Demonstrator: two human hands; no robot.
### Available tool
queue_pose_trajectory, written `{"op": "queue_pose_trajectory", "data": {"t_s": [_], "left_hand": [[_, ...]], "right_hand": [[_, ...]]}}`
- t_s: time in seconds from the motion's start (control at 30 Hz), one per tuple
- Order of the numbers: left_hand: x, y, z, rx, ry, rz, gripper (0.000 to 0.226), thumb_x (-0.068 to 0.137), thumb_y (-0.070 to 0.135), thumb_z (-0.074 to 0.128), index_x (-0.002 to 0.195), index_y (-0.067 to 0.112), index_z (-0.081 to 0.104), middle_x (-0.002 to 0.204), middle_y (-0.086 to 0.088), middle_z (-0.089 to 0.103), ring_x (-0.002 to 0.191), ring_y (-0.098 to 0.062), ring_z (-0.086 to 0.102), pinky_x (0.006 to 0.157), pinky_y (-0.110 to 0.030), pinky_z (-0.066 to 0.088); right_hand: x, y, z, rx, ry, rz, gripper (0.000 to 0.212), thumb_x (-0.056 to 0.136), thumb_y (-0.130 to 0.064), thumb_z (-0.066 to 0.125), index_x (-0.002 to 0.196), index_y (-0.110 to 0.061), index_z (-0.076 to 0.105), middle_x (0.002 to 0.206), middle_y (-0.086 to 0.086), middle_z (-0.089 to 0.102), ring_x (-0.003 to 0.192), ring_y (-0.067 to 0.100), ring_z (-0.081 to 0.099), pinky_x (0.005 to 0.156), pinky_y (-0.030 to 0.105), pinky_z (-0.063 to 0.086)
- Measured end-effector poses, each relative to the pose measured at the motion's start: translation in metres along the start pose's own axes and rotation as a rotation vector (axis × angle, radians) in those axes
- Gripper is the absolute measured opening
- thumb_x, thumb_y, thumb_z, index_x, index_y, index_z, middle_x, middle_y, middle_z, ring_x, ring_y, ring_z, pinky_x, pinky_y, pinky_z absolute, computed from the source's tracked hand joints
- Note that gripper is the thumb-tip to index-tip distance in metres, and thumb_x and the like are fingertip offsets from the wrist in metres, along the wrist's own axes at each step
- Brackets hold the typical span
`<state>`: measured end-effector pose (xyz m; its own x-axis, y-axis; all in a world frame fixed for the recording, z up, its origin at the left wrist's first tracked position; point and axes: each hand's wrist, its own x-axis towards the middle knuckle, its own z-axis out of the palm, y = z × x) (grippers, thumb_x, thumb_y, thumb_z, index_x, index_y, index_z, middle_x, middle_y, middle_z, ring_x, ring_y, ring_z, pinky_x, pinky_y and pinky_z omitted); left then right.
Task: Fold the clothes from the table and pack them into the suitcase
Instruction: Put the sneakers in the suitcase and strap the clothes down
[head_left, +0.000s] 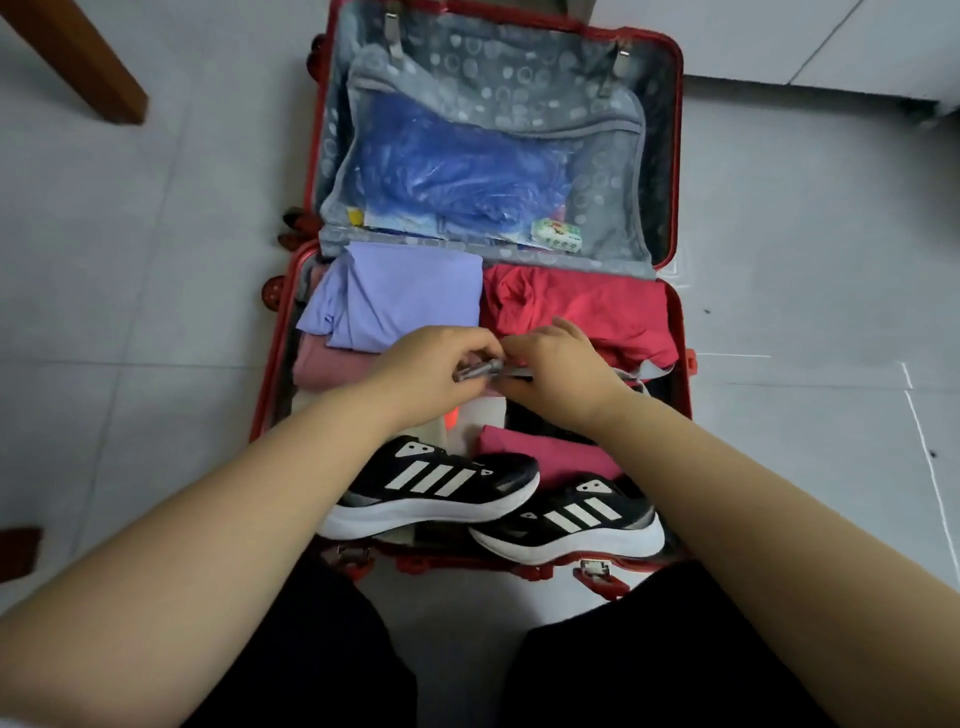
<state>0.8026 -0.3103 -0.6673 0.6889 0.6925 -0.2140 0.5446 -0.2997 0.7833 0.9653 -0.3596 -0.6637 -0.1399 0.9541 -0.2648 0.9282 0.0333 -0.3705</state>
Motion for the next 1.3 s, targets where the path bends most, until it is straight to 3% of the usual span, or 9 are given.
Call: {"op": "queue_pose_trajectory", "data": {"t_s": [0.2,0.4,0.53,0.63,0.77,0.87,1.0,1.13,1.3], "left_hand": [[-0.019,-0.042,-0.04,-0.147,0.067,-0.096,0.038,0.083,0.002,0.066,0.113,0.023,0.056,0.111,0.016,0.058,0.099,-0.008,0.057,0.088,-0.016,0.044],[-0.065,-0.132,-0.076,-0.222,0.309,-0.401,0.035,0.085,-0.015,0.049,0.106,0.012,0.055,0.099,-0.005,0.061,0.081,-0.011,0.055,0.073,-0.01,0.043],[-0.097,-0.189,-0.068,-0.188,0.433,-0.659,0.036,0.086,-0.014,0.045,0.12,-0.003,0.051,0.113,-0.02,0.059,0.085,-0.018,0.054,0.077,-0.018,0.043],[-0.113,-0.214,-0.049,-0.234,0.308,-0.804,0.053,0.082,-0.006,0.064,0.131,0.0,0.043,0.12,-0.026,0.053,0.096,-0.027,0.054,0.09,-0.034,0.044],[-0.119,-0.218,-0.03,-0.02,0.345,-0.602,0.067,0.068,0.008,0.082,0.126,0.012,0.049,0.116,-0.018,0.052,0.108,-0.032,0.051,0.095,-0.041,0.042],[-0.114,-0.21,-0.025,0.186,0.246,-0.492,0.071,0.064,0.019,0.083,0.127,0.026,0.05,0.131,-0.014,0.04,0.123,-0.036,0.035,0.103,-0.035,0.028],[-0.116,-0.209,-0.02,0.459,-0.005,-0.5,0.059,0.072,0.035,0.076,0.127,0.034,0.053,0.156,-0.009,-0.001,0.141,-0.038,-0.006,0.115,-0.044,-0.004],[-0.128,-0.207,-0.011,0.648,-0.163,-0.534,0.045,0.072,0.04,0.072,0.115,0.034,0.06,0.154,-0.004,-0.025,0.136,-0.042,-0.028,0.103,-0.05,-0.029],[-0.125,-0.207,0.003,0.768,-0.115,-0.548,0.012,0.085,0.026,0.058,0.089,0.022,0.069,0.155,-0.009,-0.021,0.121,-0.039,-0.045,0.087,-0.044,-0.045]], "right_hand": [[0.012,-0.009,0.015,0.072,0.109,0.06,0.018,0.094,-0.022,0.054,0.1,-0.011,0.065,0.083,0.008,0.071,0.077,0.03,0.062,0.084,0.03,0.035],[0.008,-0.018,0.041,0.043,0.004,0.032,0.026,0.097,-0.027,0.049,0.117,-0.018,0.062,0.092,0.005,0.072,0.09,0.025,0.065,0.113,0.037,0.018],[0.011,-0.014,0.052,0.034,-0.004,0.047,0.028,0.097,-0.034,0.048,0.113,-0.018,0.065,0.088,0.006,0.072,0.088,0.026,0.065,0.11,0.039,0.02],[0.017,-0.007,0.061,0.034,-0.022,0.039,0.046,0.089,-0.048,0.037,0.11,-0.019,0.066,0.084,0.003,0.071,0.082,0.025,0.066,0.107,0.043,0.028],[0.018,-0.004,0.073,0.053,-0.055,0.01,0.056,0.083,-0.056,0.031,0.106,-0.021,0.068,0.077,0.0,0.071,0.079,0.024,0.065,0.103,0.047,0.035],[0.015,-0.003,0.083,0.053,-0.064,-0.006,0.024,0.092,-0.035,0.055,0.108,-0.025,0.069,0.083,-0.002,0.074,0.087,0.021,0.068,0.11,0.05,0.028],[0.012,-0.004,0.084,0.038,-0.117,0.004,0.022,0.093,-0.029,0.055,0.109,-0.024,0.069,0.096,-0.004,0.073,0.097,0.019,0.066,0.112,0.05,0.023],[0.01,-0.004,0.083,0.059,-0.141,0.005,0.047,0.084,-0.047,0.039,0.106,-0.02,0.07,0.102,-0.006,0.072,0.096,0.019,0.066,0.109,0.054,0.026],[0.014,-0.004,0.083,0.114,-0.044,0.01,0.019,0.092,-0.022,0.06,0.107,-0.019,0.071,0.085,-0.004,0.073,0.091,0.013,0.061,0.107,0.054,0.03]]}}
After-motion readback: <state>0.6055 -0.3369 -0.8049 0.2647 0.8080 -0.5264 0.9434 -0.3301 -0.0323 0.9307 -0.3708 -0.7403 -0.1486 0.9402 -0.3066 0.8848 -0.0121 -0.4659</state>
